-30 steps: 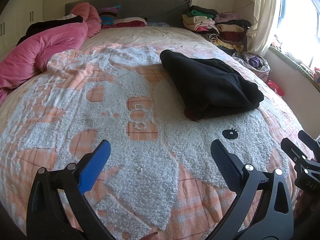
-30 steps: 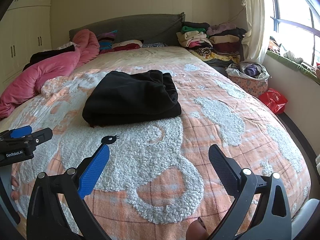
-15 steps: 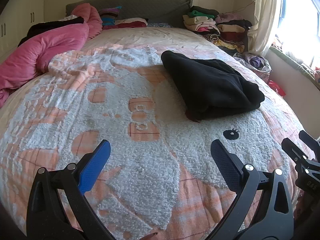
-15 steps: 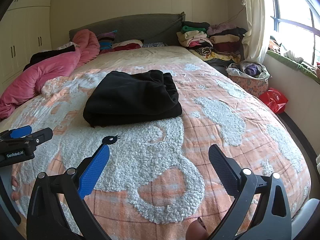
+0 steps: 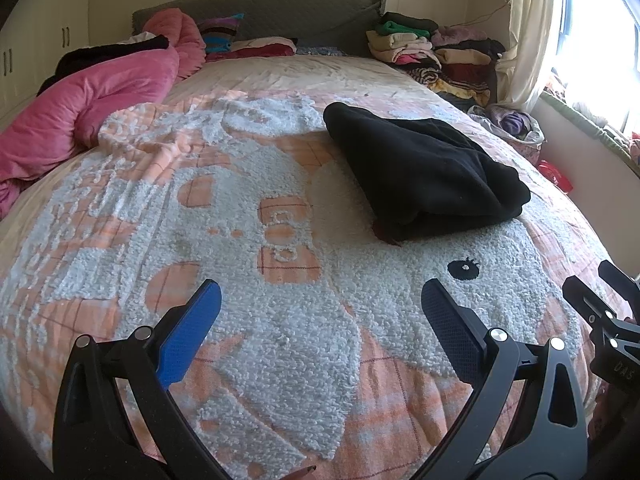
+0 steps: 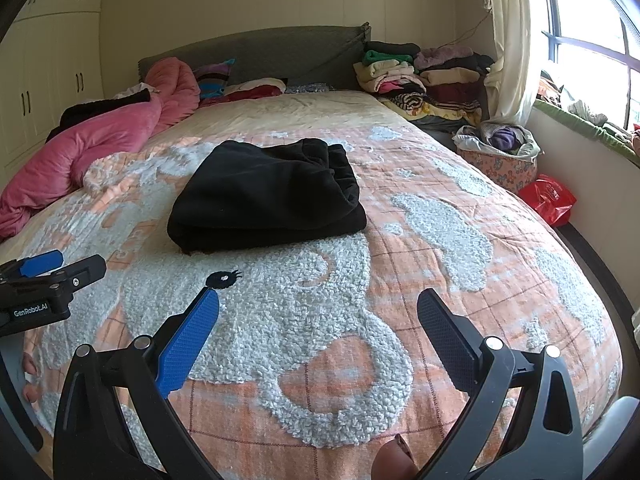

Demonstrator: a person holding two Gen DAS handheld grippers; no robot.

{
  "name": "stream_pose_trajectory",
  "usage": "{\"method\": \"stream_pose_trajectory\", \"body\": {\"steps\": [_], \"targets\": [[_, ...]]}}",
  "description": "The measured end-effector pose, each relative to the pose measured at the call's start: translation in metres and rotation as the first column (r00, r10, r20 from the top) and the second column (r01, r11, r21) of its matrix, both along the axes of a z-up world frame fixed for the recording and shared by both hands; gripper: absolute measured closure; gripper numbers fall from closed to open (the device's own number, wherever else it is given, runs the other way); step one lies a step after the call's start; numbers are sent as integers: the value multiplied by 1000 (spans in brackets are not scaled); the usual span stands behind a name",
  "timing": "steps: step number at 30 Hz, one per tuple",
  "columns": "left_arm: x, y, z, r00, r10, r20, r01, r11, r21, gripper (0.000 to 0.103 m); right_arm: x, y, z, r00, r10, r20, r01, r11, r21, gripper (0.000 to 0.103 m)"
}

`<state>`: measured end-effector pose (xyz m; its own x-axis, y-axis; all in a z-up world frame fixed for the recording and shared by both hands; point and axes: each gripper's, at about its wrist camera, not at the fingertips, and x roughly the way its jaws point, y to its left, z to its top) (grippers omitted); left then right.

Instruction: Fold small clothes

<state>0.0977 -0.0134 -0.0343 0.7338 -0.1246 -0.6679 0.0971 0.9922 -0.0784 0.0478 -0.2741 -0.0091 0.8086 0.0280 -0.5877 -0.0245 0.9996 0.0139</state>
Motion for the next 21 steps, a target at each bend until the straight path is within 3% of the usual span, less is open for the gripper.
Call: {"method": "stream_pose_trajectory", "body": {"steps": [21], "targets": [[1,1,-2,1000,22,-3,-22,999,25,9,-1,3,-1,1000,1,-1,-1,1000,-6,4]]}}
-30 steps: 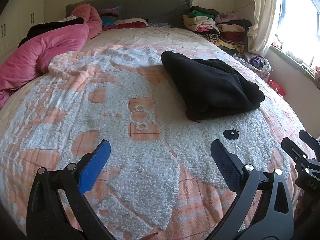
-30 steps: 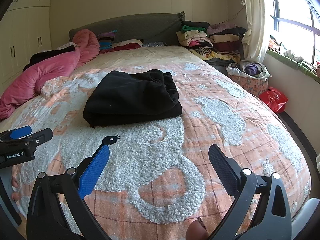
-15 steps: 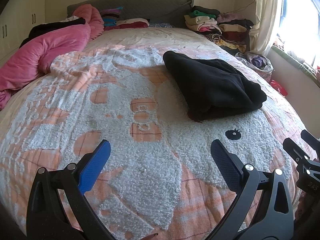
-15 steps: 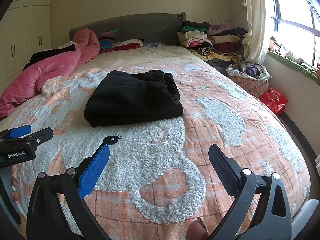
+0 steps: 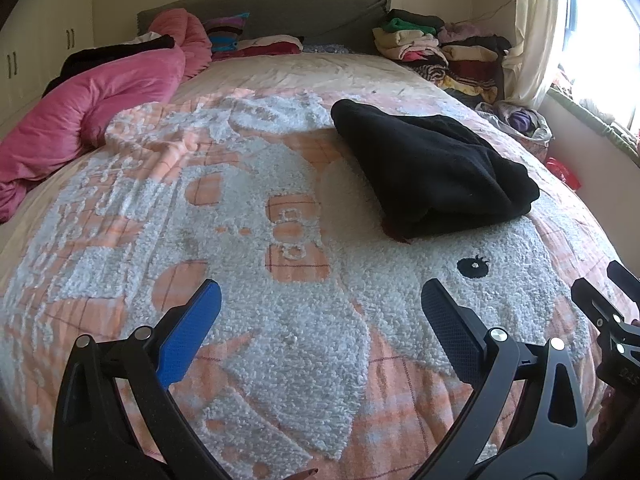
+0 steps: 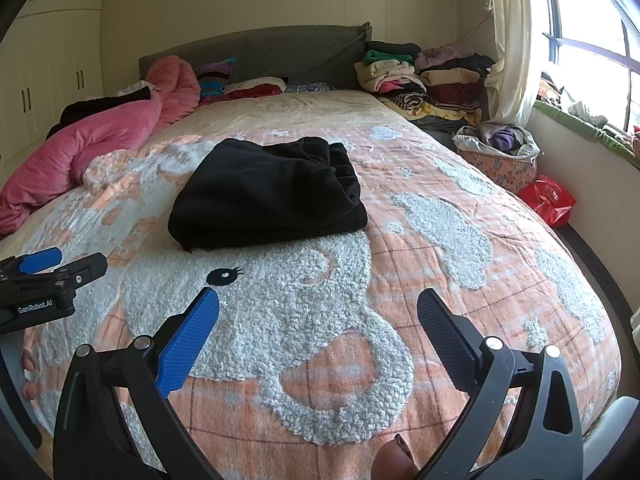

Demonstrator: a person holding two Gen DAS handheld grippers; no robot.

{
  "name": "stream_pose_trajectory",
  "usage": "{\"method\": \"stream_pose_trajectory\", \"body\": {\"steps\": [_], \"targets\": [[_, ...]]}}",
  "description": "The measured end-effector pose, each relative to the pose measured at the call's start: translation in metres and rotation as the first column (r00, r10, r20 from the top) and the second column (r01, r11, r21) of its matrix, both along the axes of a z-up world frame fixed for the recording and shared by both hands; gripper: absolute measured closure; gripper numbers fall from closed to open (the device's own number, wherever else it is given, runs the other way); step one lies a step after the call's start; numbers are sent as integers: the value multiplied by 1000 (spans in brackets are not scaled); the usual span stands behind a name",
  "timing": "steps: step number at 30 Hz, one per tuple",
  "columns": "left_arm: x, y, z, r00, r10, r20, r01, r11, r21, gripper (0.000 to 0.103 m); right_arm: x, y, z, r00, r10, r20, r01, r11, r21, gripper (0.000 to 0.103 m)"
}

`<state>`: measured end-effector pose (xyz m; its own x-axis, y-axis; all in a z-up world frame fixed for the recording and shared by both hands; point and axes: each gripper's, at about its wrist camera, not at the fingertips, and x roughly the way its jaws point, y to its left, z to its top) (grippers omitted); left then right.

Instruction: Fold small clothes

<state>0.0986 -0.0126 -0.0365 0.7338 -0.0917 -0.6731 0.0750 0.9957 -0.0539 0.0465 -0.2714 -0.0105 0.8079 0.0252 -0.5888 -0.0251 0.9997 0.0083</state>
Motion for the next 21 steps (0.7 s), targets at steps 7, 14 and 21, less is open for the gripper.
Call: {"method": "stream_pose_trajectory", "body": {"steps": [7,14,21], "targets": [[2,0,-4,1000,0,-26,0,1000,-8,9,-3,-9,-3,999,-31,-12,31,999,17,4],[11,37,7,996,67,-63,-72,994,-84,9,-33,-104,-5,938,-341,-56,345,933,103,4],[50,218,45,894,447,13,-446,894,-36,9,-136,-299,-23,550,-824,-140,831,556,-9,4]]}}
